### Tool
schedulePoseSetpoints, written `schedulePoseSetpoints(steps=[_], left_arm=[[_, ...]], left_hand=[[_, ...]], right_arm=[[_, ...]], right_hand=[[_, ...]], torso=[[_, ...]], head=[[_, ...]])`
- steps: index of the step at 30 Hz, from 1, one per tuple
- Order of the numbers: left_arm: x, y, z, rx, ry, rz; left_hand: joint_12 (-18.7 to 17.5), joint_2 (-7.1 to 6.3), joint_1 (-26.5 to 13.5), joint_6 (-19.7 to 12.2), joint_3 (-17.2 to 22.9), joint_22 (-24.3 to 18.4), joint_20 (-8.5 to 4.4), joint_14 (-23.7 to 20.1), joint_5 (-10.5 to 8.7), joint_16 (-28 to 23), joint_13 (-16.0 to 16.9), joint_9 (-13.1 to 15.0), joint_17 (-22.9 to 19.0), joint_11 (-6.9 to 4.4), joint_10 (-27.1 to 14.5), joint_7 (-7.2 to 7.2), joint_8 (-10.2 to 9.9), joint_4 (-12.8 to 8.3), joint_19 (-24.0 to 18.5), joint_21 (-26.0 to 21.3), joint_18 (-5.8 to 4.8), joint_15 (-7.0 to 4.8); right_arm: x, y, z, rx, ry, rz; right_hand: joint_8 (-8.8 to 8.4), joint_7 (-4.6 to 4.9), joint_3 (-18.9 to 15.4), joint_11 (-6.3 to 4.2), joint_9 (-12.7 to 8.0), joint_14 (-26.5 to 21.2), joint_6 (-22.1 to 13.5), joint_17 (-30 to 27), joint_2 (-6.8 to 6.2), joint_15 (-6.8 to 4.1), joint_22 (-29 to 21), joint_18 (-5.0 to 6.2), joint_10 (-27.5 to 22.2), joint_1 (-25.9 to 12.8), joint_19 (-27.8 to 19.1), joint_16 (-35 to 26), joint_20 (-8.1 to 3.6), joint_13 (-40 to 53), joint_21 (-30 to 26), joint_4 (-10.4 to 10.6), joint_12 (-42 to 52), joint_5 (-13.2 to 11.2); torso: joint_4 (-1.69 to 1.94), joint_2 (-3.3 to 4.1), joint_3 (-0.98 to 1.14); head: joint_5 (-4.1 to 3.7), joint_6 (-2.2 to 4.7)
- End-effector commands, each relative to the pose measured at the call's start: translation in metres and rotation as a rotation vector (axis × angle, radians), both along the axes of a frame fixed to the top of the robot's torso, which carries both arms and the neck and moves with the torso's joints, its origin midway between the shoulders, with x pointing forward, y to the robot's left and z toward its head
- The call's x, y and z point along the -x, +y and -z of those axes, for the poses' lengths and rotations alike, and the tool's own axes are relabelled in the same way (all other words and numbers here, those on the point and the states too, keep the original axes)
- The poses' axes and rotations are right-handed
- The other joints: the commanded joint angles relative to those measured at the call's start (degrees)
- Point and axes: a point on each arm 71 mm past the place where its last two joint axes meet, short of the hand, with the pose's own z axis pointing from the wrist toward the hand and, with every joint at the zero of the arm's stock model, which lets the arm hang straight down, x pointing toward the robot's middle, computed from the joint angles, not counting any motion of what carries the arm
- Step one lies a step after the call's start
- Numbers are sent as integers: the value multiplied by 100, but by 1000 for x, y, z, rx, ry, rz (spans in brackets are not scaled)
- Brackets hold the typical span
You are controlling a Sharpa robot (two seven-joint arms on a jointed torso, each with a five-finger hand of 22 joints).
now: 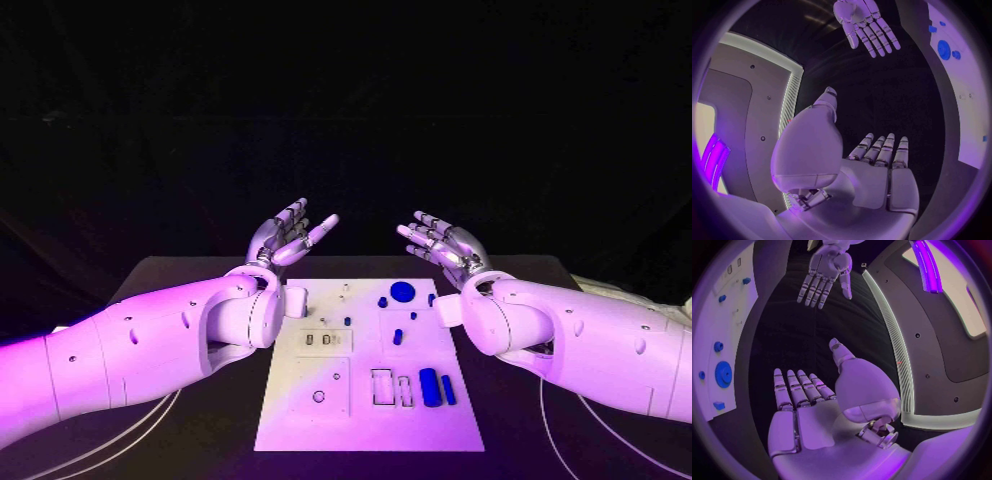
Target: Assemble the parts on the task board
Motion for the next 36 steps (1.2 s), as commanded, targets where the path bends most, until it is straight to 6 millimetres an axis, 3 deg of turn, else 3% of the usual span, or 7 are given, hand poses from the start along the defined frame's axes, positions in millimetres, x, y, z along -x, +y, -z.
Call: schedulePoseSetpoints(steps=[1, 7, 10, 11, 15, 23, 36], left_arm=[[1, -5, -2, 5, -19, 63], [1, -5, -2, 5, -19, 63], [1, -5, -2, 5, -19, 63], [9, 18, -10, 52, -56, 27], [13, 20, -14, 57, -59, 46], [23, 29, -24, 63, -54, 68], [47, 27, -37, 164, 1, 151]], left_hand=[[73, 213, 273, 354, 249, 67, 113, 575, 22, 142, 41, 39, 85, 116, 346, 600, 87, 40, 280, 121, 263, 77], [200, 496, 432, 1103, 487, 330, 100, 2432, 14, 593, 117, 100, 303, 231, 1315, 630, 198, 10, 1901, 642, 226, 134], [481, 653, 563, 1987, 555, 503, 90, 3301, 18, 836, 241, 192, 383, 301, 2675, 626, 388, -55, 3114, 1058, 272, 96], [625, 714, 614, 2402, 565, 531, 81, 3562, -13, 906, 295, 232, 400, 218, 3375, 678, 478, -100, 3383, 1159, 338, 12], [804, 831, 713, 3582, 531, 576, -17, 4227, 9, 1043, 310, 318, 451, 48, 4240, 614, 716, -274, 4061, 1371, 423, -176], [833, 958, 786, 4180, 452, 559, -259, 4992, -5, 1116, 339, 294, 674, -174, 5014, 431, 805, -514, 4742, 1479, 424, -428], [743, 992, 816, 4269, 441, 525, -300, 5103, -4, 1061, 333, 276, 762, -206, 5143, 404, 760, -599, 4860, 1450, 418, -464]], right_arm=[[2, 15, 2, 42, 31, -250], [0, 18, 3, 69, 44, -321], [0, 19, 3, 74, 47, -333], [-17, -8, -17, 404, -224, -203], [-19, -13, -25, 497, -290, -201], [-22, -16, -40, 729, -382, -237], [-23, -16, -50, 1222, -454, -331]], right_hand=[[322, 734, 146, 21, 179, 2681, 1832, 203, 52, -34, 241, 530, 2541, 811, 1993, 494, 32, 199, 549, -408, 459, 14], [481, 569, 353, -204, 211, 3581, 3255, 155, 31, -270, 248, 696, 3376, 885, 2751, 551, -39, 137, 807, -593, 571, 13], [464, 497, 497, -285, 193, 3890, 3491, 155, -23, -360, 226, 699, 3623, 855, 3010, 537, -134, 132, 872, -695, 532, 3], [448, 469, 576, -318, 190, 4005, 3587, 155, -41, -392, 212, 705, 3724, 830, 3113, 515, -175, 132, 892, -738, 501, 7], [398, 392, 782, -373, 191, 4269, 3795, 155, -133, -490, 185, 696, 3970, 757, 3371, 449, -272, 134, 946, -861, 411, -3], [318, 274, 1152, -536, 212, 5101, 4148, 256, -354, -747, 244, 693, 4493, 662, 4019, 533, -565, 153, 1225, -942, 282, 20], [243, 39, 1081, -799, 217, 6571, 4433, 764, -679, -1188, 775, 681, 4835, 685, 5233, 1155, -1139, 153, 2336, -869, 142, -178]], torso=[[-1, -2, 0], [-1, -2, 0], [-1, -2, 0], [59, 194, -3], [121, 296, -20], [195, 529, -34], [356, 864, -79]], head=[[0, -3], [0, -3], [0, -3], [-73, 62], [-149, 103], [-259, 199], [-457, 339]])
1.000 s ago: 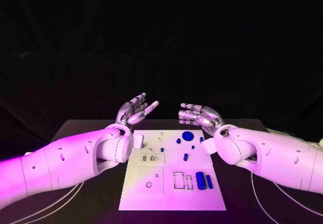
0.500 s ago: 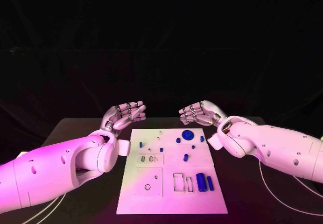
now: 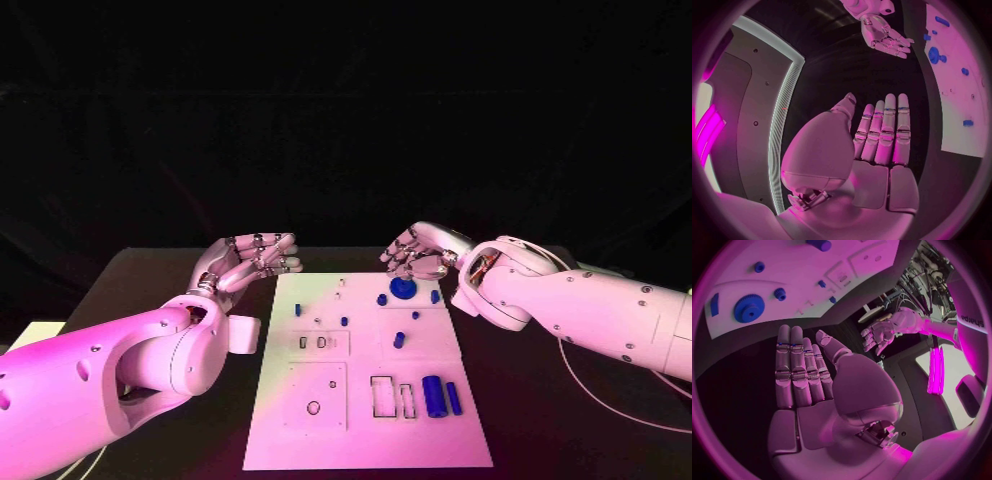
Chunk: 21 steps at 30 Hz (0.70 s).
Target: Assemble the parts on the task board
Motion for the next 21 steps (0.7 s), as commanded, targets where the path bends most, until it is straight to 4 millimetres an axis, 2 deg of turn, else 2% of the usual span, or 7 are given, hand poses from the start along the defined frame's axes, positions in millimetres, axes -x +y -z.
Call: schedulePoseSetpoints(steps=[1, 4, 7, 12, 17, 21], left_arm=[[7, -7, -5, 66, 19, 65], [13, -11, -10, 82, 19, 93], [17, -13, -13, 91, 19, 110], [21, -16, -18, 100, 19, 128], [23, -17, -20, 102, 20, 134], [24, -18, -21, 102, 21, 135]], left_hand=[[-40, 22, -1, 20, -19, -12, 0, 24, -4, 13, 0, 0, 16, 2, 26, 2, 2, -42, 35, 24, 73, 2], [-65, 10, -10, 21, -38, -22, 0, 19, -4, -9, -5, -5, 26, 5, 26, 4, -13, -53, 38, 10, 70, 6], [-87, 9, -18, 18, -51, -30, 2, 14, -4, -28, -9, -10, 34, 11, 23, 10, -27, -62, 38, -4, 68, 10], [-115, 7, -29, 12, -69, -42, 5, 7, -5, -53, -14, -16, 44, 19, 19, 21, -47, -74, 37, -22, 66, 17], [-185, 7, -42, -19, -109, -68, 17, -3, -5, -101, -26, -30, 72, 48, -12, 60, -98, -107, 36, -60, 62, 34], [-207, 8, -46, -29, -123, -77, 22, -8, -5, -118, -29, -33, 83, 59, -22, 72, -115, -121, 34, -74, 61, 42]], right_arm=[[1, 2, 4, 291, -52, -13], [0, 4, 3, 375, -70, -18], [0, 5, 3, 416, -79, -22], [-1, 7, 3, 449, -95, -23], [-2, 9, 4, 466, -100, -24], [-3, 11, 4, 474, -101, -25]], right_hand=[[-73, -127, 29, -137, 5, 912, 208, 364, -238, -246, 335, 26, 207, -11, 666, 429, -333, 6, 682, 35, -113, -159], [-107, -162, 88, -187, -3, 993, 228, 767, -326, -277, 532, 28, 175, -50, 806, 1025, -405, 7, 1030, 102, -114, -209], [-116, -176, 169, -175, -8, 959, 207, 1173, -397, -290, 706, 6, 72, -91, 856, 1670, -395, 10, 1321, 181, -88, -228], [-115, -190, 286, -148, -6, 963, 197, 1573, -469, -275, 925, 8, -75, -116, 841, 2239, -374, 2, 1671, 309, -118, -259], [-113, -196, 428, -150, -3, 910, 192, 1982, -558, -264, 1182, 18, -94, -98, 742, 2772, -357, 4, 2063, 452, -115, -268], [-111, -195, 523, -143, 0, 906, 193, 2611, -612, -260, 1496, -2, -91, -84, 704, 3398, -340, 5, 2418, 553, -113, -277]], torso=[[75, 159, -16], [104, 236, -24], [134, 300, -27], [163, 381, -22], [191, 434, -21], [210, 472, -28]], head=[[-68, 42], [-109, 67], [-138, 89], [-151, 107], [-203, 93], [-232, 77]])
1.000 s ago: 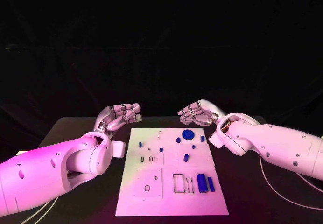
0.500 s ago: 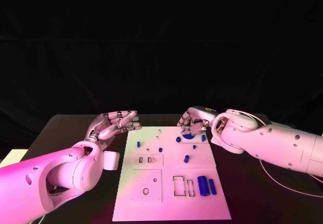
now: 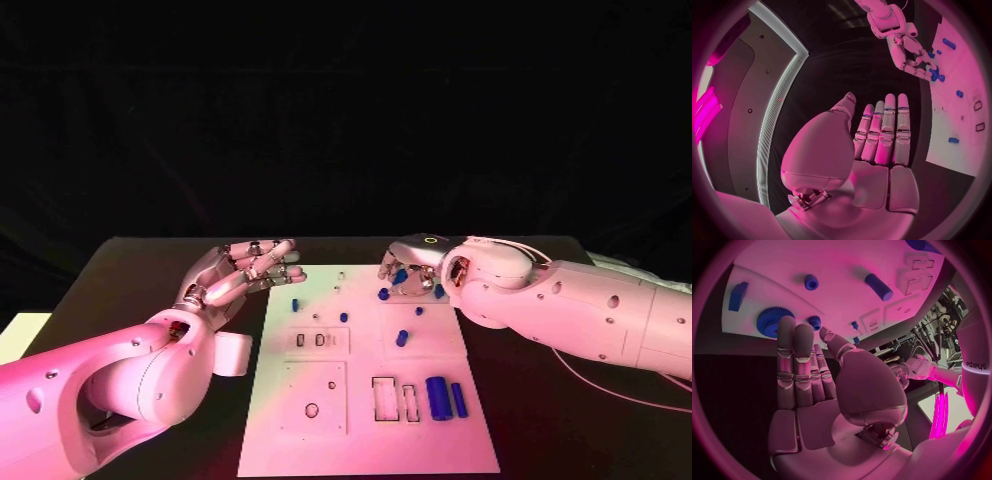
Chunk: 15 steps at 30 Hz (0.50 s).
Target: Assemble the parts on the task board
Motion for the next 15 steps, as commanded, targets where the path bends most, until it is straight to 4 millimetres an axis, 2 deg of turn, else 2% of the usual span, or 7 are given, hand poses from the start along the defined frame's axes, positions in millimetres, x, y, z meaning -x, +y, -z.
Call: schedulePoseSetpoints(steps=[1, 6, 12, 15], left_arm=[[1, -3, -2, 17, 3, 26], [1, -2, -2, 16, 6, 25], [1, -2, -1, 16, 17, 19], [1, -2, -1, 21, 27, 17]], left_hand=[[-35, 8, -46, 2, -29, -10, 29, -9, -5, -30, -7, -8, 10, 38, -1, 41, -34, -27, 28, -29, 62, 42], [-50, 12, -53, -4, -40, -18, 34, -17, -5, -45, -8, -10, 16, 45, -8, 48, -45, -32, 24, -41, 60, 48], [-67, 20, -61, -12, -53, -28, 39, -26, -5, -63, -10, -12, 26, 53, -15, 60, -59, -41, 19, -56, 60, 55], [-69, 22, -61, -13, -54, -28, 40, -27, -5, -65, -10, -12, 27, 54, -16, 61, -60, -41, 19, -57, 60, 56]], right_arm=[[-1, 1, 2, 67, -6, 3], [-1, 3, 3, 79, 7, -2], [-1, 4, 6, 94, 34, -8], [-2, 5, 7, 100, 42, -6]], right_hand=[[-32, -35, 36, 6, 2, 209, -6, 279, -50, 22, 233, -10, -30, 8, -36, 279, 2, 0, 224, 68, -14, -20], [-29, -37, 144, -3, 7, 226, 24, 840, -88, 35, 826, -69, -4, 30, 22, 837, 14, 0, 750, 174, -13, -21], [-24, -29, 296, -24, 16, 282, 104, 1713, -125, 28, 1840, -197, 115, 41, 238, 1688, 19, 3, 1586, 319, -8, -20], [-25, -29, 356, -20, 18, 271, 134, 1895, -143, 22, 2062, -224, 146, 53, 253, 1882, 26, 3, 1779, 368, -10, -25]], torso=[[29, 69, -7], [32, 98, -10], [44, 115, -14], [56, 124, -20]], head=[[-37, -11], [-38, -19], [-50, -16], [-62, -24]])
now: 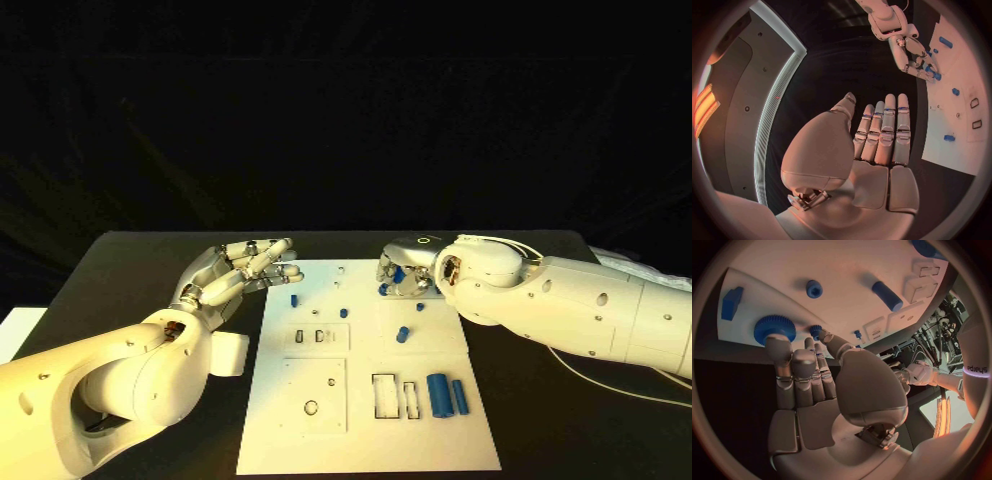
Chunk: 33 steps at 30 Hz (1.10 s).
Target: Assemble the parts on the task board
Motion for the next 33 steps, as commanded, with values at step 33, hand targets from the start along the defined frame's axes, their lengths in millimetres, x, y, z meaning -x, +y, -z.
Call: schedulePoseSetpoints(steps=[33], left_arm=[[0, -1, 1, 23, 46, 9]], left_hand=[[-27, 17, -37, 13, -24, -13, 42, 0, -5, -29, -6, -5, 17, 36, 10, 46, -22, -18, 22, -43, 62, 35]], right_arm=[[-2, 6, -3, -54, -61, 17]], right_hand=[[67, -64, 299, -85, 82, 261, 440, 1102, 69, -93, 1449, -287, 423, 61, 269, 1108, -29, 27, 1130, 382, 31, -140]], torso=[[55, 53, -16]], head=[[-3, 19]])
